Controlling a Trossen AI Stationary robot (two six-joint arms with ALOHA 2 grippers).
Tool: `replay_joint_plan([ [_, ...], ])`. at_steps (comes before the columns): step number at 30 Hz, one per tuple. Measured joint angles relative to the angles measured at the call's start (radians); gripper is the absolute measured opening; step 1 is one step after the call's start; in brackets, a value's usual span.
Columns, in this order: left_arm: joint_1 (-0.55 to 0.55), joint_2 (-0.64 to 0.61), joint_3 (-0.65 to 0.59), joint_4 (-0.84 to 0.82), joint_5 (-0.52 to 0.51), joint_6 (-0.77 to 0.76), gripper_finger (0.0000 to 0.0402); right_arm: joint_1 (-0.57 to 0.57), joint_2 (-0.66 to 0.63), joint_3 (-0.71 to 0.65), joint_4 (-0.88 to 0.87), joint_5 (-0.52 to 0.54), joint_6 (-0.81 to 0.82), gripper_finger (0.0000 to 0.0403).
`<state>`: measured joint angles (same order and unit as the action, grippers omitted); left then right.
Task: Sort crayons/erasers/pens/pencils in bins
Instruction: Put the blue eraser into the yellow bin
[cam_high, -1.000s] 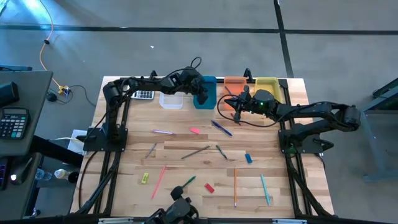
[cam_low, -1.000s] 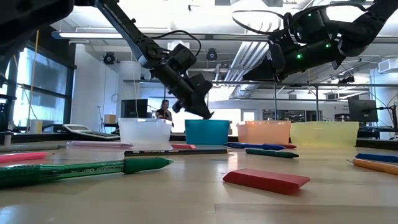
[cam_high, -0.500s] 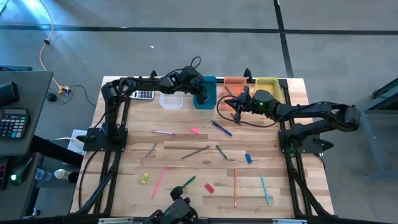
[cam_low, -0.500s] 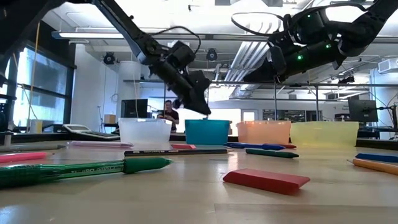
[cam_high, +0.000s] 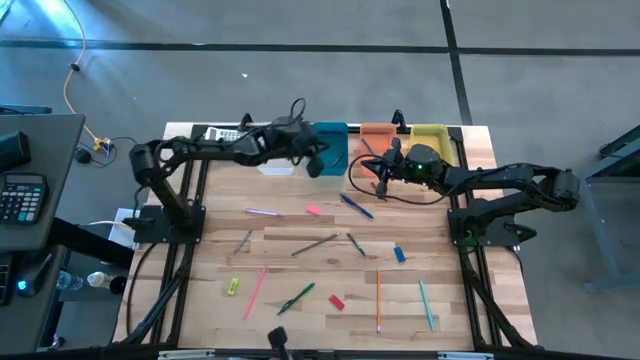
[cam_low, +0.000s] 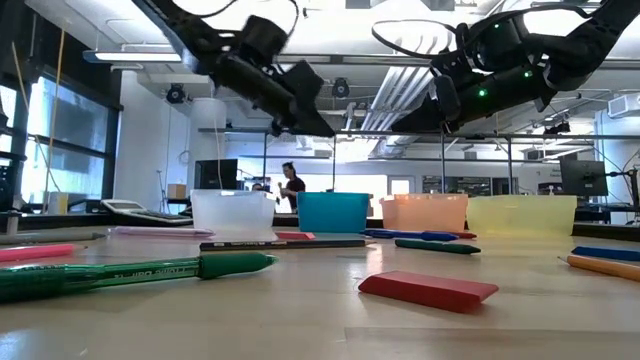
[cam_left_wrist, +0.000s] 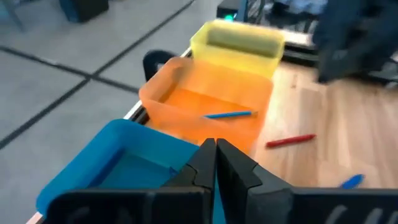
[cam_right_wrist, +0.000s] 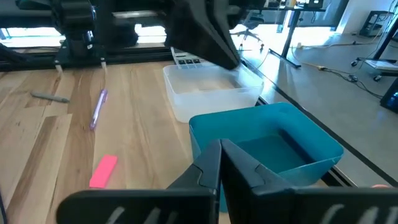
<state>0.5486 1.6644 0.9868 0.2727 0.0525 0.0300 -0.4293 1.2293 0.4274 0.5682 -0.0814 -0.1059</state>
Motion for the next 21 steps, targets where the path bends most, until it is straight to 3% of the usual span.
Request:
replay_joint_plan([
  [8, -0.062, -0.156, -0.281, 0.257, -0.053, -0.052, 0.0001, 0.004, 0.000, 0.000, 0.000, 0.001, 0.003, 0.0000],
  [15, -0.086, -0.263, -0.501, 0.485, -0.054, -0.079, 0.0001, 0.044, 0.000, 0.000, 0.021, 0.066, -0.005, 0.0000],
  [21, -0.087, -0.358, -0.641, 0.548, -0.038, -0.079, 0.0000, 0.103, 0.000, 0.006, 0.033, 0.146, 0.025, 0.0000],
])
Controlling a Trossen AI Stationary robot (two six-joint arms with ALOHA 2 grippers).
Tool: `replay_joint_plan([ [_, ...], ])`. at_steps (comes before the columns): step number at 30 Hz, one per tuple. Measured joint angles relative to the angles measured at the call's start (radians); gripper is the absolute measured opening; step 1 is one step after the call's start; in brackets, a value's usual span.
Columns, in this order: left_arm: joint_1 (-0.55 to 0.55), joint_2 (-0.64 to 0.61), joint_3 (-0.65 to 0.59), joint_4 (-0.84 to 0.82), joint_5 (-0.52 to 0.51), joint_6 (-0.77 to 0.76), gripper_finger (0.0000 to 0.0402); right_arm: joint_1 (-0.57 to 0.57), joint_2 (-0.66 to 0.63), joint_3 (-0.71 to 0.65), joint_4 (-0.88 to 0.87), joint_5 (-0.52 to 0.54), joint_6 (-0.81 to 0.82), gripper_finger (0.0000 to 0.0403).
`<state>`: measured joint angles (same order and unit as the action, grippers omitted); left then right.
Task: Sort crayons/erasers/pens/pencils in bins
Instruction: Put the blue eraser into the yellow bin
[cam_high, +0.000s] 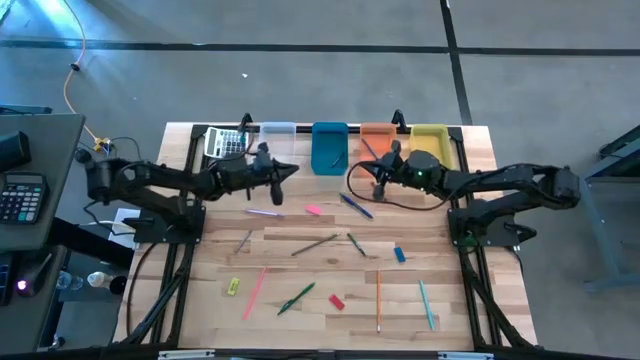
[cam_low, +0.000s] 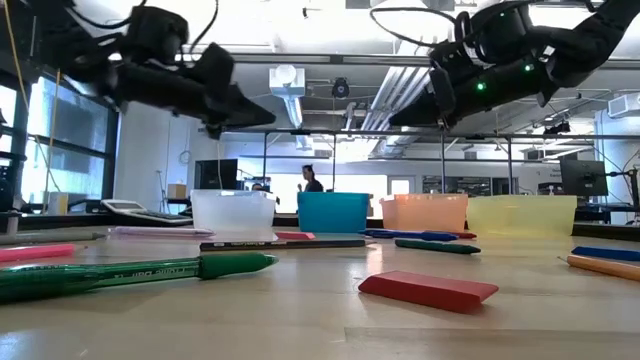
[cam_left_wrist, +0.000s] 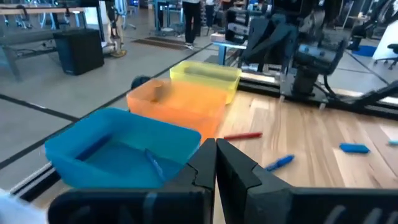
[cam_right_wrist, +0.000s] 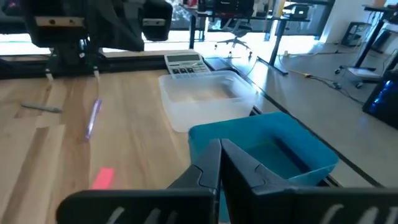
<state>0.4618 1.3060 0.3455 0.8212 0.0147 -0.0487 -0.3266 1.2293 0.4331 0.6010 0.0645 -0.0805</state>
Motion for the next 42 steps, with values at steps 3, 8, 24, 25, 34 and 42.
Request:
replay_joint_plan([
  [3, 0.000, -0.044, -0.047, 0.012, 0.000, 0.016, 0.0000, 0.033, 0.000, 0.025, -0.032, 0.018, 0.035, 0.0000],
  [8, 0.000, -0.088, -0.134, 0.106, 0.002, 0.050, 0.0000, 0.107, 0.000, 0.105, -0.209, 0.118, 0.064, 0.0000],
  [24, 0.013, -0.096, -0.222, 0.238, 0.007, 0.060, 0.0001, 0.345, 0.000, 0.358, -0.998, 0.307, 0.558, 0.0000],
  [25, 0.013, -0.096, -0.222, 0.238, 0.007, 0.060, 0.0000, 0.359, 0.000, 0.367, -1.041, 0.307, 0.611, 0.0000],
  [34, 0.013, -0.096, -0.222, 0.238, 0.007, 0.060, 0.0000, 0.502, 0.000, 0.375, -1.319, 0.307, 1.059, 0.0000],
  [42, 0.014, -0.096, -0.222, 0.238, 0.008, 0.055, 0.0001, 0.590, 0.000, 0.375, -1.447, 0.246, 1.308, 0.0000],
])
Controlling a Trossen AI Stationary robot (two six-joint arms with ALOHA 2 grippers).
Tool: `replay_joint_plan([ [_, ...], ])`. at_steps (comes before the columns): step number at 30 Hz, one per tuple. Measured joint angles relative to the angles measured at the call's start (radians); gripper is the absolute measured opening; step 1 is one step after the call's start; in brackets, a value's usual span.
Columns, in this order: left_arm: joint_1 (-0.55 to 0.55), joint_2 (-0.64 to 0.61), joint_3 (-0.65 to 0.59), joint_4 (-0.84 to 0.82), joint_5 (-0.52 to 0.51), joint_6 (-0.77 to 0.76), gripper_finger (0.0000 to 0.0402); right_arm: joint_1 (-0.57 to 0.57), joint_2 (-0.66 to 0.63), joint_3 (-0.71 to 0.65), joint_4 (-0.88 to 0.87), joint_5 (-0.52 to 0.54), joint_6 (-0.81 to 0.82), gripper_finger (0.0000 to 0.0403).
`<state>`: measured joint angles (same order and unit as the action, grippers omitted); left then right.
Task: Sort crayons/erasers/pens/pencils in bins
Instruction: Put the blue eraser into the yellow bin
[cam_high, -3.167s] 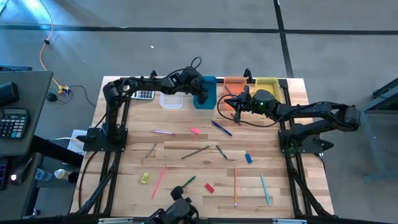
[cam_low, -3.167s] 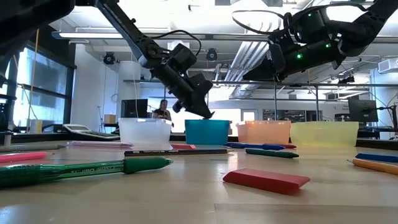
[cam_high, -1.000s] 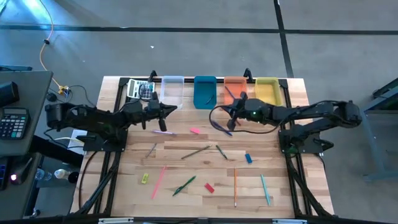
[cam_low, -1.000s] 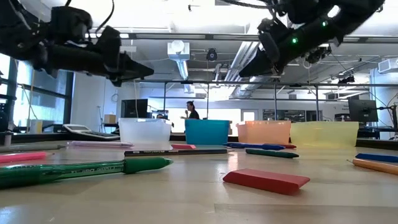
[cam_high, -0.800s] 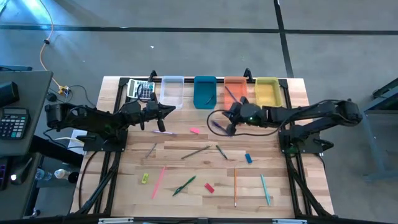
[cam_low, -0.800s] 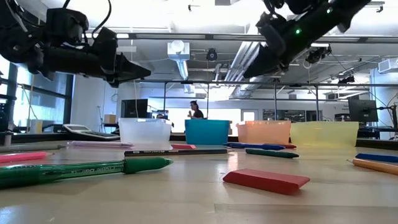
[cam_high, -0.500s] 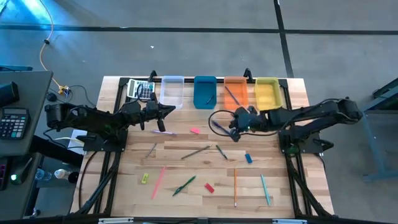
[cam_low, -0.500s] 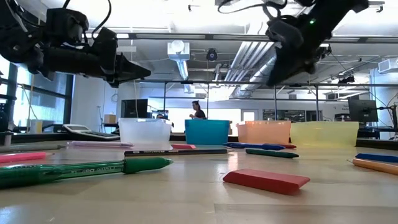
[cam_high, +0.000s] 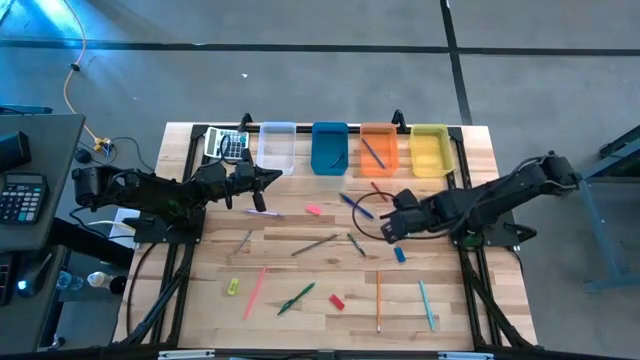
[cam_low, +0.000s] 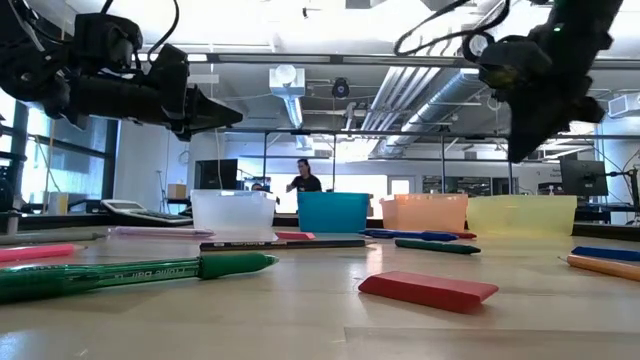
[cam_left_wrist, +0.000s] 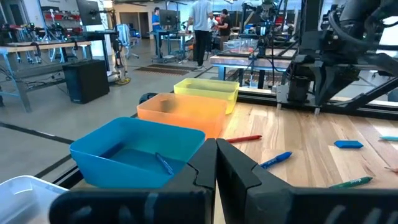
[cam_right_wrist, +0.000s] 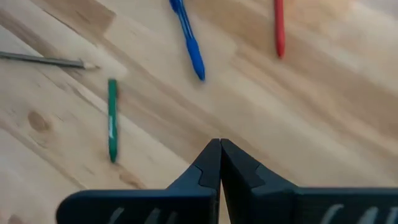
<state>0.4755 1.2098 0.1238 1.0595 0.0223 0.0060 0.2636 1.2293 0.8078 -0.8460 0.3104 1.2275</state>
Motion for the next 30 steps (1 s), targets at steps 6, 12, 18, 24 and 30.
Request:
replay_joint_plan([
  [6, 0.000, 0.000, 0.000, 0.000, 0.000, -0.002, 0.0001, 0.047, 0.013, 0.000, -0.011, -0.022, 0.119, 0.0000],
  [12, 0.000, 0.000, 0.000, 0.000, 0.000, -0.002, 0.0001, 0.090, 0.087, 0.000, -0.010, -0.129, 0.218, 0.0000],
  [18, 0.000, 0.001, 0.000, -0.006, 0.000, -0.013, 0.0001, 0.124, 0.175, 0.026, -0.031, -0.217, 0.250, 0.0001],
  [24, 0.000, 0.001, 0.000, -0.008, 0.000, -0.013, 0.0001, 0.095, 0.187, 0.029, -0.062, -0.266, 0.301, 0.0033],
  [30, 0.000, 0.001, 0.000, -0.008, 0.000, -0.013, 0.0001, 0.104, 0.187, 0.029, -0.054, -0.266, 0.313, 0.0106],
])
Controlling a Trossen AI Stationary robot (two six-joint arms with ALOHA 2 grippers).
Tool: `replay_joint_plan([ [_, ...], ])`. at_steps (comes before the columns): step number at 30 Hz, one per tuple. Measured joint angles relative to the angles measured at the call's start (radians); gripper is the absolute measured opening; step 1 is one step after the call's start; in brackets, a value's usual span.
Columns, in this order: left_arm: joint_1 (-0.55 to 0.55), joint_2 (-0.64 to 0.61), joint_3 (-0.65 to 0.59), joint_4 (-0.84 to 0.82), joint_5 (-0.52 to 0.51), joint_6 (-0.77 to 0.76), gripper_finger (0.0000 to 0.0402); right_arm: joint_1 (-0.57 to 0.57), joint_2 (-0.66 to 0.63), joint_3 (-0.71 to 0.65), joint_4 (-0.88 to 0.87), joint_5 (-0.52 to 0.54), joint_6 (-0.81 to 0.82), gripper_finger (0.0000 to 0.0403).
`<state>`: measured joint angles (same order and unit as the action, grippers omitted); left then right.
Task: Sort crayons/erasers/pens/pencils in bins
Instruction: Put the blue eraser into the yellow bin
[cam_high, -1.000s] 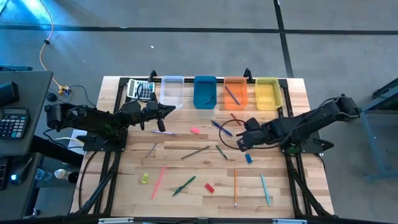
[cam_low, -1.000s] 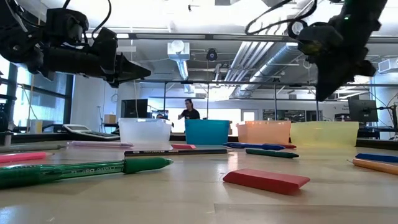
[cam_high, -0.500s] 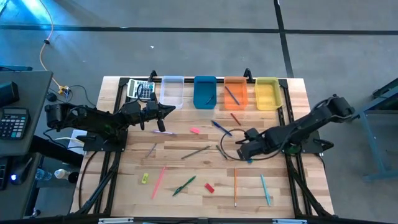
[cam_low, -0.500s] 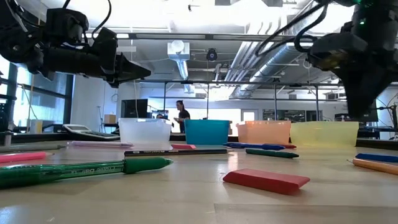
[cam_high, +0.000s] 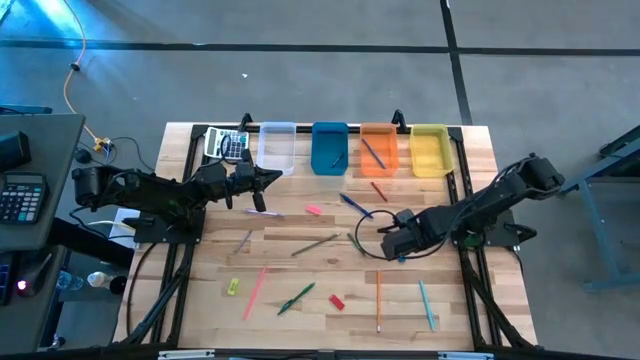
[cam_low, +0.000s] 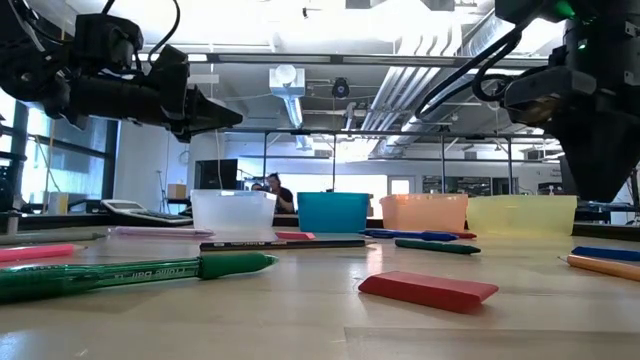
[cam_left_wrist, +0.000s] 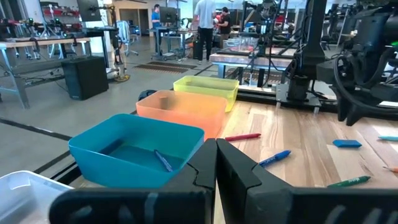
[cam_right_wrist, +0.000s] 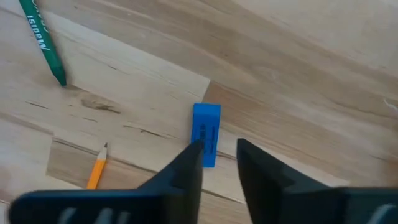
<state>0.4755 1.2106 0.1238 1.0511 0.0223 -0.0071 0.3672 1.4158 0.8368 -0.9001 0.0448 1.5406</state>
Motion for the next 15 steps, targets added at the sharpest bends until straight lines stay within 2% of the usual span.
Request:
replay_joint_plan([
  [7, 0.000, 0.000, 0.000, -0.001, 0.000, 0.000, 0.0000, 0.007, 0.000, 0.000, 0.000, -0.001, 0.033, 0.0171],
  [15, 0.000, 0.000, 0.000, -0.004, 0.000, 0.000, 0.0000, 0.016, 0.041, 0.000, 0.005, 0.004, 0.084, 0.0181],
])
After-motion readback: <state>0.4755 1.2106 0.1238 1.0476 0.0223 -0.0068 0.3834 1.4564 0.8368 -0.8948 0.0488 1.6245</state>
